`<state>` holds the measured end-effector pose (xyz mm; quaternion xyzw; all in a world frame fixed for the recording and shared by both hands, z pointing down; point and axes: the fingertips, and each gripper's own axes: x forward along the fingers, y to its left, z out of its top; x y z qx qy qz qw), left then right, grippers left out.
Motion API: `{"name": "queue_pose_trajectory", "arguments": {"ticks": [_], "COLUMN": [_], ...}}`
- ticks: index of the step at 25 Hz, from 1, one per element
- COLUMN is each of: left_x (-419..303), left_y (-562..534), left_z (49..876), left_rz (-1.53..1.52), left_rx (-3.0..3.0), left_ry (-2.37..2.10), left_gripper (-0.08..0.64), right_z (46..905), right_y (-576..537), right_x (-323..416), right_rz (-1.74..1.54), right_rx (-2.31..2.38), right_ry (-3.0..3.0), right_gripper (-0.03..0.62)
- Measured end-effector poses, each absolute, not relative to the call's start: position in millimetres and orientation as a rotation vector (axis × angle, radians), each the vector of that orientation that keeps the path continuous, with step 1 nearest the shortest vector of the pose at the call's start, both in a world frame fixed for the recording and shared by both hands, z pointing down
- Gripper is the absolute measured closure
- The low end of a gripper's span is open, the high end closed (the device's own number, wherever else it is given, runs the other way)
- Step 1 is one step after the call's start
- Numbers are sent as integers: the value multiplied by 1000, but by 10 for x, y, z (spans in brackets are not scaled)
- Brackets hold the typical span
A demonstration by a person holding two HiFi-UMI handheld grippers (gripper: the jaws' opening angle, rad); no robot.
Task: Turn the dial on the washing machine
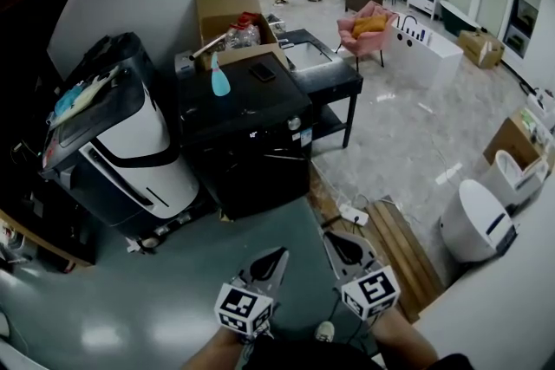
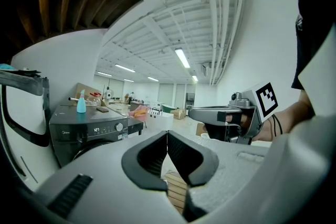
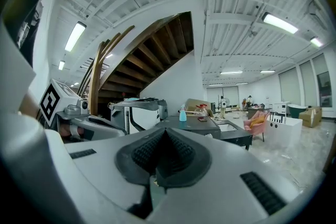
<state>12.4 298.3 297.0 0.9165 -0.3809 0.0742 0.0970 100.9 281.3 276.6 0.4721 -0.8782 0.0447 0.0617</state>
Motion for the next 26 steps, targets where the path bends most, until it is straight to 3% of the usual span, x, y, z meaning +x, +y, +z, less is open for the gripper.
{"name": "queue_pose_trajectory", "arguments": {"ticks": [26], "left_x": [83], "left_y": [2948], "left_z": [2944], "left_rz": [187], "left_rx": [2727], "left_ry": [-1152], "left_gripper": [555], "right_z": [2784], "right_y": [2842], "right_x": [926], "right_rz": [150], "right_rx": [1412], "right_ry": [-2664], "right_gripper": [595]}}
